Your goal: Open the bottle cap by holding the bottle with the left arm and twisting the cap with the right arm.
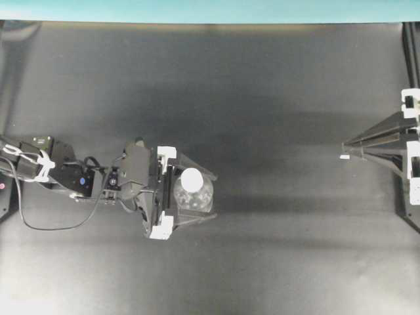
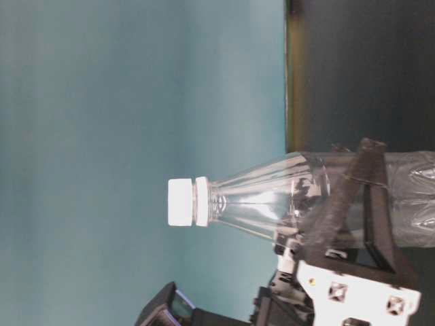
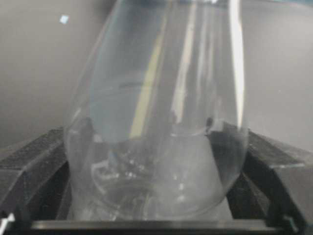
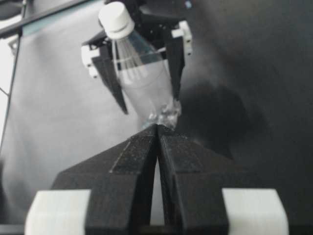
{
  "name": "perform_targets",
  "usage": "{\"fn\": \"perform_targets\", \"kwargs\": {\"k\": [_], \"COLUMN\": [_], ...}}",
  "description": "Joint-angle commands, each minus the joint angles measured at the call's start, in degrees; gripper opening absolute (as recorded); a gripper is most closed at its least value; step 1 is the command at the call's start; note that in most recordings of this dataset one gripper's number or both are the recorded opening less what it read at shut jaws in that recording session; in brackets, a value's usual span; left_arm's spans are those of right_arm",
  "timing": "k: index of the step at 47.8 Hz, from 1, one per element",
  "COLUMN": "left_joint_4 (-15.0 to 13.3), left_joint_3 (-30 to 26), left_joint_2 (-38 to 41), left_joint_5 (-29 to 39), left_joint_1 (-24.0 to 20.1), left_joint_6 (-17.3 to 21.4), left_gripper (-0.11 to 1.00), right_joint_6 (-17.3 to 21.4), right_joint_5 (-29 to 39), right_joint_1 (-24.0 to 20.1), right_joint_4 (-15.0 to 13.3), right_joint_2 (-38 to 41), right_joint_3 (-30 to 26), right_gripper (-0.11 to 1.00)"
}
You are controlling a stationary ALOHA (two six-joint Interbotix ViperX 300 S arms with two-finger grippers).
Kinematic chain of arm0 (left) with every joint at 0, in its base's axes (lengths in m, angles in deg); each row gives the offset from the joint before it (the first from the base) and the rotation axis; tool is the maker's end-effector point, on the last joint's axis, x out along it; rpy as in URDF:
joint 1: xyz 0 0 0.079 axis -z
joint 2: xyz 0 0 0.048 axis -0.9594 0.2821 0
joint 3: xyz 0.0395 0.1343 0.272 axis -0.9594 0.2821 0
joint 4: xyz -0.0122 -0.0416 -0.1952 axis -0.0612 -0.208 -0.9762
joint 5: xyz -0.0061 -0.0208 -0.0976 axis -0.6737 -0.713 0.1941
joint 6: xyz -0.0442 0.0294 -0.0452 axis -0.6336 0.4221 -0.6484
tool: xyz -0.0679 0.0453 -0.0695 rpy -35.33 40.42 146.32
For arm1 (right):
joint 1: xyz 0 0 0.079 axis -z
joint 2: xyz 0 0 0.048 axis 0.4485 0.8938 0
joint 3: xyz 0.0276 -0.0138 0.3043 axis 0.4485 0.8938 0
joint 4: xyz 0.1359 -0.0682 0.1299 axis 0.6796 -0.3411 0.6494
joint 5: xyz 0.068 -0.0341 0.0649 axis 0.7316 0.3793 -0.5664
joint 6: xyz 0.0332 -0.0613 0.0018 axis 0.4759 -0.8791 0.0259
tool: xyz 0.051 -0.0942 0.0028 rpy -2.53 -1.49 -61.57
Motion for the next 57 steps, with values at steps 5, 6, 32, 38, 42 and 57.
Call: {"fn": "perform_targets", "kwargs": {"k": [5,6,32,38,42,57], "left_joint_4": [0.2,0.2,0.3,0.3,0.2,0.3], "left_joint_3": [0.0,0.0,-0.5,-0.6,-0.9,-0.9], "left_joint_2": [1.3,1.4,1.4,1.3,1.4,1.4], "left_joint_5": [0.7,0.9,4.4,4.7,4.6,4.7], "left_joint_1": [0.3,0.3,0.8,0.9,0.9,0.9], "left_joint_6": [-0.1,-0.1,0.8,1.1,1.3,1.3], "left_gripper": [0.98,0.98,0.80,0.80,0.80,0.80], "right_joint_6": [0.7,0.8,4.7,13.1,18.8,19.9], "right_joint_5": [-0.2,-0.3,10.9,22.8,30.1,37.2], "right_joint_1": [-0.3,-0.3,-1.8,0.3,1.0,0.9], "right_joint_4": [0.1,0.1,10.5,14.3,14.2,13.6], "right_joint_2": [0.8,0.8,19.5,28.4,34.2,51.2], "right_joint_3": [-2.3,-2.4,-21.4,-30.2,-36.6,-55.6], "right_gripper": [0.00,0.01,0.58,0.74,0.79,0.79]}}
